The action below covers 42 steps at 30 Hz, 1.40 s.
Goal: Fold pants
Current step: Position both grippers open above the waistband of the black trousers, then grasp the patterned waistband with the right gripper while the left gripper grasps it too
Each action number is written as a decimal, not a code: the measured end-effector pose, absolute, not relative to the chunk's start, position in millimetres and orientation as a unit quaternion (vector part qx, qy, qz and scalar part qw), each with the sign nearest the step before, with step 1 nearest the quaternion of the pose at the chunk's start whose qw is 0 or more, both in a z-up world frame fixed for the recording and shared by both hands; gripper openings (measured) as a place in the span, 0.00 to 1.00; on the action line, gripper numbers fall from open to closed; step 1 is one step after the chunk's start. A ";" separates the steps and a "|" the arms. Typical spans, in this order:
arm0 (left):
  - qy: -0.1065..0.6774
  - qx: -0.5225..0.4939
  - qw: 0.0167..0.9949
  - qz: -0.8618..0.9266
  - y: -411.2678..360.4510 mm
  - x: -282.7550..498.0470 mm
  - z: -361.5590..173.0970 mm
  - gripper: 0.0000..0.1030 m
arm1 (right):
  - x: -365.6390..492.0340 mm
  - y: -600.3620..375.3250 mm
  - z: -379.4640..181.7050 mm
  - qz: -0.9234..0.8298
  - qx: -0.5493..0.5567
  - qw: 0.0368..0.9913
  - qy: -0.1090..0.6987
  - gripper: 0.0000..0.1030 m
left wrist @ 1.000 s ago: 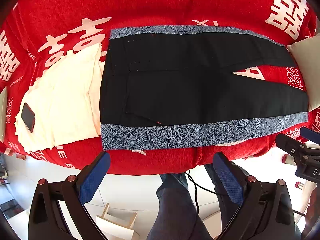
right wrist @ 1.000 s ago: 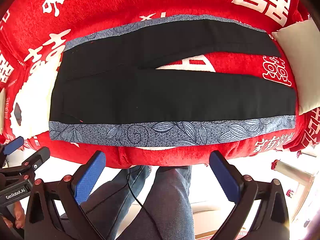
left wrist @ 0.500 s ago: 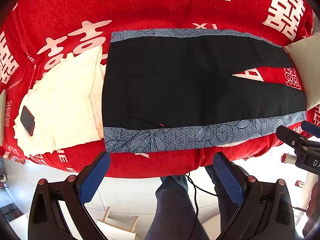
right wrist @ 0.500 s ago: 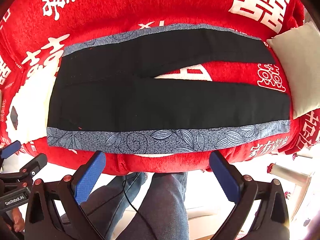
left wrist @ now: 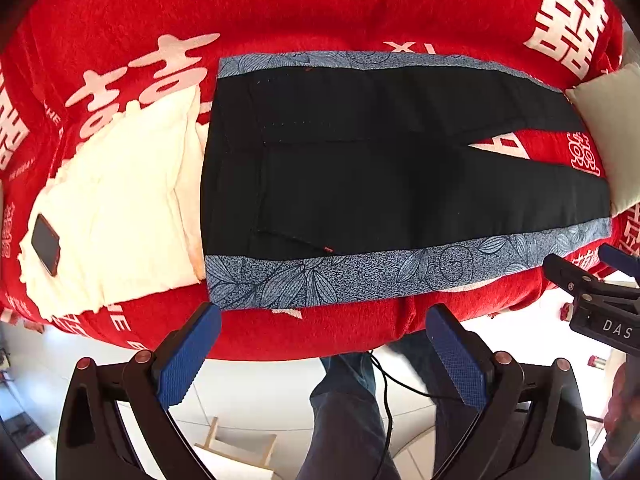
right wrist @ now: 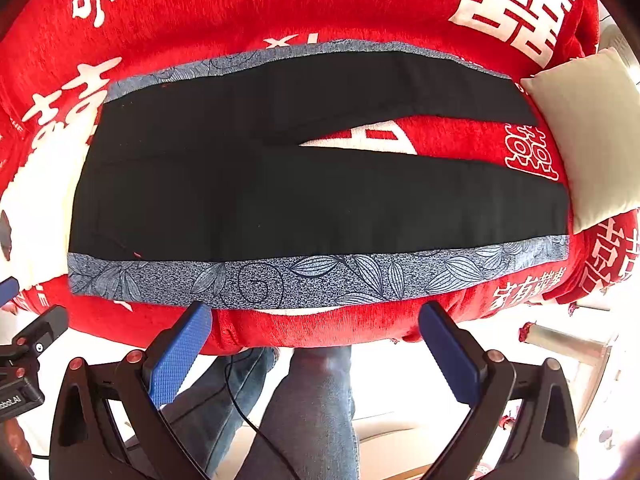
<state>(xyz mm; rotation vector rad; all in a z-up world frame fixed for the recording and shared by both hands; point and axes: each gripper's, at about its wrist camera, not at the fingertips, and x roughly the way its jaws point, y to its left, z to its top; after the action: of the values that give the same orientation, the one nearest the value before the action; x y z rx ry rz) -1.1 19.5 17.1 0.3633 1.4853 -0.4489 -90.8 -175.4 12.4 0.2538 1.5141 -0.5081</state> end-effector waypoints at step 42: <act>0.684 -0.062 0.708 -0.167 37.5 -7.0 -93.2 1.00 | -170.2 -278.9 -99.8 -0.048 0.532 0.675 0.509 0.56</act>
<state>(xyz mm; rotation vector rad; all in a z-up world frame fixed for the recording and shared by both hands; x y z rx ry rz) -7.0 37.5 -93.2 -0.1372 1.5192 -0.3698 -170.2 -278.9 -99.8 1.1970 1.1455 -0.1088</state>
